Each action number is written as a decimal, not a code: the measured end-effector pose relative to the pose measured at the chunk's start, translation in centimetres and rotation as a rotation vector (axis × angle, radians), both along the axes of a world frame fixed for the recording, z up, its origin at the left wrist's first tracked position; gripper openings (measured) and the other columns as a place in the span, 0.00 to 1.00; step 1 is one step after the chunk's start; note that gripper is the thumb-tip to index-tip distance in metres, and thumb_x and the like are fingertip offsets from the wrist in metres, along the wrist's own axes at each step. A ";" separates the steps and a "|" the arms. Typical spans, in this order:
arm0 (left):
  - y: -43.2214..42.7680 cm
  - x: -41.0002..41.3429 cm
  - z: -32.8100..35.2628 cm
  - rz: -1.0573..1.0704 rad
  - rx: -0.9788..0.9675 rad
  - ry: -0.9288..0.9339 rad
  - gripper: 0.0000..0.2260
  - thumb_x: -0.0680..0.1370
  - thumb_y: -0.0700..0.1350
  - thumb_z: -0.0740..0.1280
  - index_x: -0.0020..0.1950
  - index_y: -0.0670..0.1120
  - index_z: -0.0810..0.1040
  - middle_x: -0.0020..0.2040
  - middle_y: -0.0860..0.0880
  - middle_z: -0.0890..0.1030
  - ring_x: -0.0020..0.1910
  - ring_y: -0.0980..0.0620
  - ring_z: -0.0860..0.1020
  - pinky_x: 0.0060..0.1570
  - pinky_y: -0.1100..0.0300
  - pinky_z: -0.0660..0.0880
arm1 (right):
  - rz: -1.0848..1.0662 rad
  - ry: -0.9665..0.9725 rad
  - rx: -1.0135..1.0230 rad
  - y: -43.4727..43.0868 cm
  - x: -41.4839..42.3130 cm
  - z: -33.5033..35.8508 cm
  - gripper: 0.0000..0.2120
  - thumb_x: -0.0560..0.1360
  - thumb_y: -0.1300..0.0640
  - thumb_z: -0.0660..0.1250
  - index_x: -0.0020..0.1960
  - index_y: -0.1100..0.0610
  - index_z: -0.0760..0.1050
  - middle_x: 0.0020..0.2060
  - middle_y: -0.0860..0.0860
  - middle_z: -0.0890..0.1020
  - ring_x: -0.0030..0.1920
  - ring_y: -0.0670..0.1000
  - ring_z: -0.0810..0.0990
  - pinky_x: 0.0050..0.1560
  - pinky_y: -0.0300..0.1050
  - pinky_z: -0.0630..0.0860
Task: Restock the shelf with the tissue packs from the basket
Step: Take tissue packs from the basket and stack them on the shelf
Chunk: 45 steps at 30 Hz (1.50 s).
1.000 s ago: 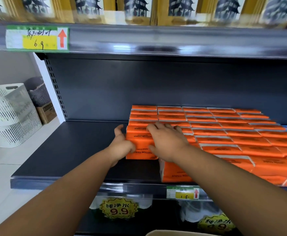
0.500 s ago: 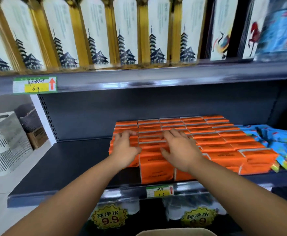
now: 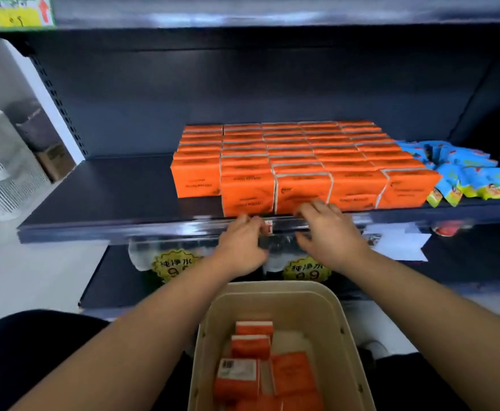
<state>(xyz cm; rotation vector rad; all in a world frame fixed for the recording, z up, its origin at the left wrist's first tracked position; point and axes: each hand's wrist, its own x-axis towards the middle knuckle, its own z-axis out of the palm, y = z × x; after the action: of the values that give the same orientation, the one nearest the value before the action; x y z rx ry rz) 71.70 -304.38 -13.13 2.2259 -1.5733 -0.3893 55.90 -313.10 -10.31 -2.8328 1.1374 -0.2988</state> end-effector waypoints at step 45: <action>8.8 -5.0 -28.5 -0.449 1.155 0.259 0.29 0.74 0.56 0.70 0.73 0.50 0.68 0.70 0.47 0.72 0.66 0.45 0.72 0.65 0.52 0.69 | 0.229 0.770 0.918 8.1 -5.7 -30.9 0.31 0.77 0.44 0.66 0.75 0.52 0.59 0.71 0.56 0.67 0.68 0.58 0.69 0.67 0.49 0.68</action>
<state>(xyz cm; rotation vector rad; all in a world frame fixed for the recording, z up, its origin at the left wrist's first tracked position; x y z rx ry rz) 66.74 -295.54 -41.67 2.2650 -1.9332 -2.0476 50.22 -305.02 -41.21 -2.1596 0.6884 1.1061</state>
